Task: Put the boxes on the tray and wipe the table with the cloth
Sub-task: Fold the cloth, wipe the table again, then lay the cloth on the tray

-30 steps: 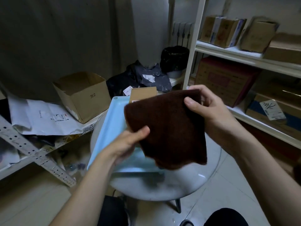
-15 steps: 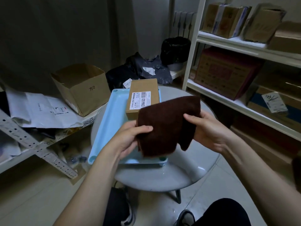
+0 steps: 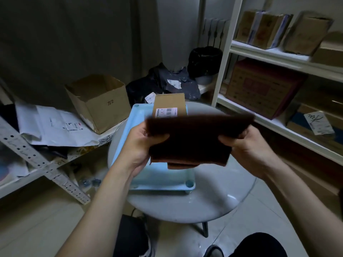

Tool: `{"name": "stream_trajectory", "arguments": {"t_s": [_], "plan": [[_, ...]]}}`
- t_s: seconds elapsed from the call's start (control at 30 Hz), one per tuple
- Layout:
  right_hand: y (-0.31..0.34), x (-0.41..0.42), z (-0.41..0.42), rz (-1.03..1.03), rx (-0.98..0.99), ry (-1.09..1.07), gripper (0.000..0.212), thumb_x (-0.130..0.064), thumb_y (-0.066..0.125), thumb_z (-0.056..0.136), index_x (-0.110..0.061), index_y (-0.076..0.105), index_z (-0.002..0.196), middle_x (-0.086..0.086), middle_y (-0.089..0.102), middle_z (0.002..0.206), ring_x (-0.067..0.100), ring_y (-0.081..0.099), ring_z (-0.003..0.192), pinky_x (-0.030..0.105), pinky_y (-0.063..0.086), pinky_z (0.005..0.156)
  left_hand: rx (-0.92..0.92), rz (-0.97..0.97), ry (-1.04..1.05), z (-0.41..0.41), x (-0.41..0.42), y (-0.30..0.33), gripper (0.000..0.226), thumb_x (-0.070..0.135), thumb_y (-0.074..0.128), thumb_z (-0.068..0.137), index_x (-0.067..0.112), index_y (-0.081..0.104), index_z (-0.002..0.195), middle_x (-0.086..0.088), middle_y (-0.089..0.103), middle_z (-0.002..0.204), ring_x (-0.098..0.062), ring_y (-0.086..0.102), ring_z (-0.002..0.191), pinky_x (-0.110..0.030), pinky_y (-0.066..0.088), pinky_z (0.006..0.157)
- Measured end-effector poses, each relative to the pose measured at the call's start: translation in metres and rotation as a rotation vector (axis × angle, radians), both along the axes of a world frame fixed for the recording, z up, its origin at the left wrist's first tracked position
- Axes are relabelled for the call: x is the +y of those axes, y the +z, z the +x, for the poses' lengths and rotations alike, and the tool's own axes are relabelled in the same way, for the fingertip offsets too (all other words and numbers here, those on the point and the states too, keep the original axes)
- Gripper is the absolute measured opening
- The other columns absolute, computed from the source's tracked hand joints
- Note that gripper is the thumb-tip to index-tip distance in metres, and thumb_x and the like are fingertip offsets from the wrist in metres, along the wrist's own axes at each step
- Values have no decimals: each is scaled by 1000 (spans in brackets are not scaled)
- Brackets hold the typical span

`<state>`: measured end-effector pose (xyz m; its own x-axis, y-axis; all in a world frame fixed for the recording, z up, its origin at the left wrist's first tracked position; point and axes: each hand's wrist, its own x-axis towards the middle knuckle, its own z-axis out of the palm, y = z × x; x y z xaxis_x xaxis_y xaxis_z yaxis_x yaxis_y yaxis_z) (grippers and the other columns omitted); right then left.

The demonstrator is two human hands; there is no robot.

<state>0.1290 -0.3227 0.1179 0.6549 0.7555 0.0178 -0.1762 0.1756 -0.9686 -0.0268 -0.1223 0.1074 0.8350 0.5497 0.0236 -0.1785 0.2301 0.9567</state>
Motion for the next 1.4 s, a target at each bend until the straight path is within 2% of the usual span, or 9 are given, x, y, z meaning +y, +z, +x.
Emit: {"name": "stream_trajectory", "arguments": {"t_s": [0.23, 0.4, 0.5, 0.63, 0.8, 0.93, 1.07, 1.23, 1.4], "plan": [[-17, 2, -2, -171, 146, -78, 33, 9, 47, 94, -13, 70, 104, 15, 72, 102, 19, 73, 78, 30, 57, 57, 189, 1, 19, 0, 0, -22, 35, -4, 51, 93, 24, 65, 76, -14, 66, 90, -23, 57, 73, -26, 41, 57], [-27, -7, 3, -146, 388, -3, 36, -19, 38, 100, -20, 66, 123, 13, 70, 120, 33, 66, 111, 60, 53, 89, 122, -198, -76, 0, 4, -21, 28, 8, 41, 95, 17, 67, 87, -11, 66, 88, -19, 61, 67, -23, 47, 53], [-28, -11, 2, -43, 523, 58, 37, -29, 49, 94, -14, 64, 125, 15, 70, 119, 33, 68, 107, 53, 57, 85, 110, -361, -128, 1, 2, -21, 24, 24, 45, 100, 12, 66, 98, -7, 71, 91, -17, 70, 69, -23, 54, 54], [-52, 2, -2, -291, 127, -232, 50, 6, 71, 79, -18, 62, 122, 20, 68, 112, 28, 72, 85, 38, 58, 68, 374, 107, -76, 6, -4, -40, 34, -1, 72, 84, 13, 60, 112, -5, 67, 86, -11, 68, 70, -21, 54, 59], [-68, 19, -29, -333, 12, -245, 49, 5, 69, 83, -21, 56, 123, 9, 61, 115, 25, 68, 90, 32, 56, 70, 347, 143, 23, -12, 10, -54, 33, -2, 72, 84, 12, 63, 112, -7, 65, 94, -15, 64, 80, -31, 55, 75], [-82, 47, -59, -350, -109, -215, 47, 2, 72, 81, -27, 53, 112, 1, 61, 106, 22, 67, 84, 32, 57, 70, 393, 269, 140, -39, 33, -62, 38, 2, 73, 85, 21, 61, 115, 3, 59, 78, -2, 59, 64, -18, 50, 61], [-104, 70, -78, -421, -670, -237, 33, -7, 74, 79, -28, 58, 99, -5, 55, 106, -3, 54, 95, 18, 43, 84, 576, 466, 299, -57, 56, -85, 44, 18, 77, 84, 29, 52, 118, -5, 64, 104, -23, 66, 91, -40, 56, 81], [-137, 69, -78, -700, -1093, -206, 16, -11, 65, 89, -15, 71, 104, 10, 53, 124, 29, 58, 103, 36, 50, 87, 754, 903, 203, -60, 54, -115, 46, 26, 67, 91, 19, 47, 132, -3, 48, 129, -21, 46, 123, -28, 35, 96], [-138, 73, -69, -679, -1165, -218, 25, 9, 67, 79, -10, 74, 95, 9, 64, 93, 30, 63, 78, 25, 46, 68, 724, 919, 254, -51, 54, -115, 29, 18, 65, 92, 16, 53, 118, 1, 46, 109, -21, 51, 107, -29, 38, 84]]}}
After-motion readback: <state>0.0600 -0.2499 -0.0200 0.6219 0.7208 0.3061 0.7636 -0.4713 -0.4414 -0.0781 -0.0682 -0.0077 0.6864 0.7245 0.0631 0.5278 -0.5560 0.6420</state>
